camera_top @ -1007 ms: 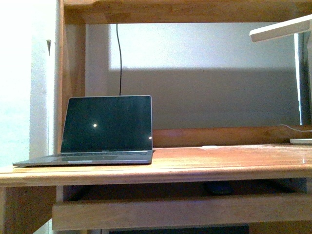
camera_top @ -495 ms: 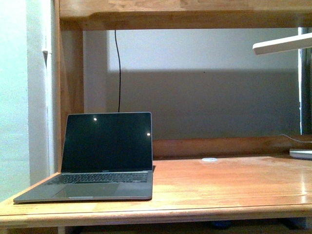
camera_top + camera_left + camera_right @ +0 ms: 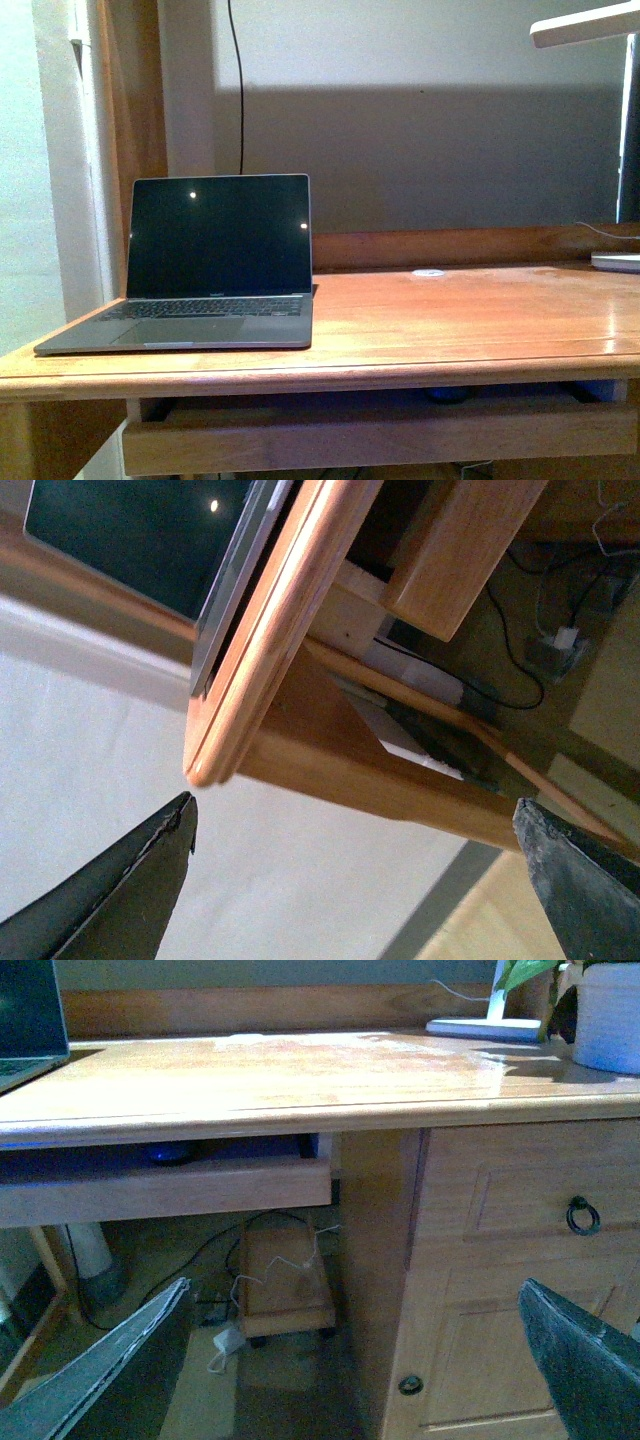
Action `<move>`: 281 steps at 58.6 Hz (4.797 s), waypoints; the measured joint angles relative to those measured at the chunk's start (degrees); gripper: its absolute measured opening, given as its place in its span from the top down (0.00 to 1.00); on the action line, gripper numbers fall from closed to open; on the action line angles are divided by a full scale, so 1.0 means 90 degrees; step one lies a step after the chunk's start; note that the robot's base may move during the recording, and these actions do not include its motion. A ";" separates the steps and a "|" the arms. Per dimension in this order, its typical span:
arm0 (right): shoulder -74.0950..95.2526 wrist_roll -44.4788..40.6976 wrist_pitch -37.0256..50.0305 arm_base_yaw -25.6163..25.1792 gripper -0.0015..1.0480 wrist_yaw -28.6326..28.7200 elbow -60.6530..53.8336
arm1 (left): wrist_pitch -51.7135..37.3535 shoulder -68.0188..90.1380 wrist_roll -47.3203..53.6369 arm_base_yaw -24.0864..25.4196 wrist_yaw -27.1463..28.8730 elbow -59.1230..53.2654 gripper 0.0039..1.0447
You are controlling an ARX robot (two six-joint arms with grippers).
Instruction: Place mouse
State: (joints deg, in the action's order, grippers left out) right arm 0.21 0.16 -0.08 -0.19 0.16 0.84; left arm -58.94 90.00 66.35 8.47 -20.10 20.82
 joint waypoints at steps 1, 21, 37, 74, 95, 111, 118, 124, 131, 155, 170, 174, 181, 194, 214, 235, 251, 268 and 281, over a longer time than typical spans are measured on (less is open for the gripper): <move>0.0000 0.0000 0.0000 0.0000 0.07 0.0000 0.0000 | -0.0044 0.0170 0.0194 -0.0019 -0.0034 0.0112 0.07; 0.0000 0.0000 0.0000 0.0000 0.07 0.0000 0.0000 | 0.0083 0.2125 0.2035 -0.0289 -0.0413 0.2008 0.07; 0.0000 0.0000 0.0000 0.0000 0.07 0.0000 0.0000 | 0.0228 0.3322 0.2577 -0.0692 -0.0566 0.3179 0.07; 0.0000 0.0000 0.0000 0.0000 0.07 0.0000 0.0000 | 0.0862 0.4561 0.3830 -0.1190 -0.0549 0.4566 0.07; 0.0000 0.0000 0.0000 0.0000 0.07 0.0000 0.0000 | 0.2866 0.3079 0.1341 -0.1702 0.0522 0.3565 0.07; 0.0000 0.0000 0.0000 0.0000 0.07 0.0000 0.0000 | 0.3687 0.1746 -0.1212 -0.2135 0.0330 0.2477 0.07; 0.0000 0.0000 0.0000 0.0000 0.07 0.0000 0.0000 | 0.4053 0.1277 -0.2205 -0.2373 0.0092 0.2174 0.07; 0.0000 0.0000 0.0000 0.0000 0.07 0.0000 0.0000 | 0.4396 0.0867 -0.3109 -0.2540 -0.0134 0.1999 0.07; 0.0000 0.0000 0.0000 0.0000 0.07 0.0000 0.0000 | 0.4653 0.0493 -0.4129 -0.2652 -0.0304 0.1906 0.07; 0.0000 0.0000 0.0000 0.0000 0.07 0.0000 0.0000 | 0.4243 -0.1263 -0.8206 -0.2926 -0.0940 0.1617 0.07; 0.0000 0.0000 0.0000 0.0000 0.07 0.0000 0.0000 | 0.4473 -0.2880 -0.8172 -0.2912 0.1615 0.0857 0.07; 0.0000 0.0000 0.0000 0.0000 0.07 0.0000 0.0000 | 0.4775 -0.3762 -0.8184 -0.2844 0.2416 0.0427 0.07; 0.0000 0.0000 0.0000 0.0000 0.07 0.0000 0.0000 | 0.5554 -0.5132 -0.8279 -0.2902 0.2939 -0.0129 0.07; 0.0000 0.0000 0.0000 0.0000 0.07 -0.0002 0.0000 | 0.6521 -0.8306 -0.7953 -0.3405 0.4391 -0.1127 0.22; 0.0153 0.0253 -0.0197 -0.0141 0.07 0.0602 0.0061 | 0.6579 -0.9687 -0.7485 -0.1018 0.2302 -0.2008 0.76; 0.4503 0.1702 0.2761 0.1404 0.07 0.0719 0.1071 | 0.6562 -0.9964 -0.7444 -0.0979 0.2239 -0.2261 0.98; 0.7130 0.1348 0.4029 0.2805 0.07 -0.0804 0.2011 | 0.6562 -0.9967 -0.7441 -0.0979 0.2239 -0.2261 0.91; 0.9146 0.0512 0.4461 0.3553 0.07 -0.2064 0.2875 | 0.6562 -0.9967 -0.7441 -0.0979 0.2239 -0.2261 0.47; 1.0095 0.0138 0.4498 0.3599 0.07 -0.2766 0.3512 | 0.6562 -0.9967 -0.7441 -0.0979 0.2239 -0.2261 0.13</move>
State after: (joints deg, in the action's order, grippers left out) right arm 91.07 1.41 40.40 32.21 -24.73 32.45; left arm 0.12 0.30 -0.62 -0.34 0.05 0.47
